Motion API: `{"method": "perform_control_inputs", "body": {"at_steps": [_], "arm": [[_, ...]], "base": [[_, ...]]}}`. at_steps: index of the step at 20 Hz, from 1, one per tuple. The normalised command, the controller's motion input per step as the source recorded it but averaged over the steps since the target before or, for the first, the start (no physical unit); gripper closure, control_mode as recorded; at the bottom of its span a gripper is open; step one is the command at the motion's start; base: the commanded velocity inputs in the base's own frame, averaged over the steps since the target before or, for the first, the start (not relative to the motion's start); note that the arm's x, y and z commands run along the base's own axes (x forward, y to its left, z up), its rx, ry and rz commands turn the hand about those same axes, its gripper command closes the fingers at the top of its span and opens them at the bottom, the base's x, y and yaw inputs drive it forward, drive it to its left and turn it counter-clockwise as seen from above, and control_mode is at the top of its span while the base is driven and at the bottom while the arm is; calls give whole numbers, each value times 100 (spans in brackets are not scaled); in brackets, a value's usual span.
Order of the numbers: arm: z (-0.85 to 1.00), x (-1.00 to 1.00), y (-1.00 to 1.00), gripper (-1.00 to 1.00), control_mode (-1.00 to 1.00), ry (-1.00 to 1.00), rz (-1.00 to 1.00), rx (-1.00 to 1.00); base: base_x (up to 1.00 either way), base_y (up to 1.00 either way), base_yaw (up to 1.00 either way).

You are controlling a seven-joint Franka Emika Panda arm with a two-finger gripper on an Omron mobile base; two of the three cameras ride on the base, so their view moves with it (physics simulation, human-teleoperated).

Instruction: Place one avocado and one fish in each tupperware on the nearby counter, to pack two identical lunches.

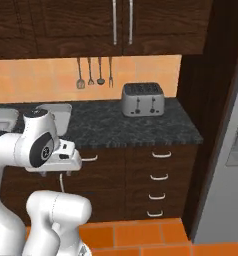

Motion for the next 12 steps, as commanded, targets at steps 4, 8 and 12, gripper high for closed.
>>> {"method": "perform_control_inputs", "body": {"at_steps": [4, 8, 12], "arm": [[0, 0, 0, -100, 100, 0, 0, 0], [0, 0, 0, -100, 100, 0, 0, 0], [0, 0, 0, -100, 100, 0, 0, 0]], "base": [[-28, -93, -60], [4, -100, -49], [40, -100, -2]]}}
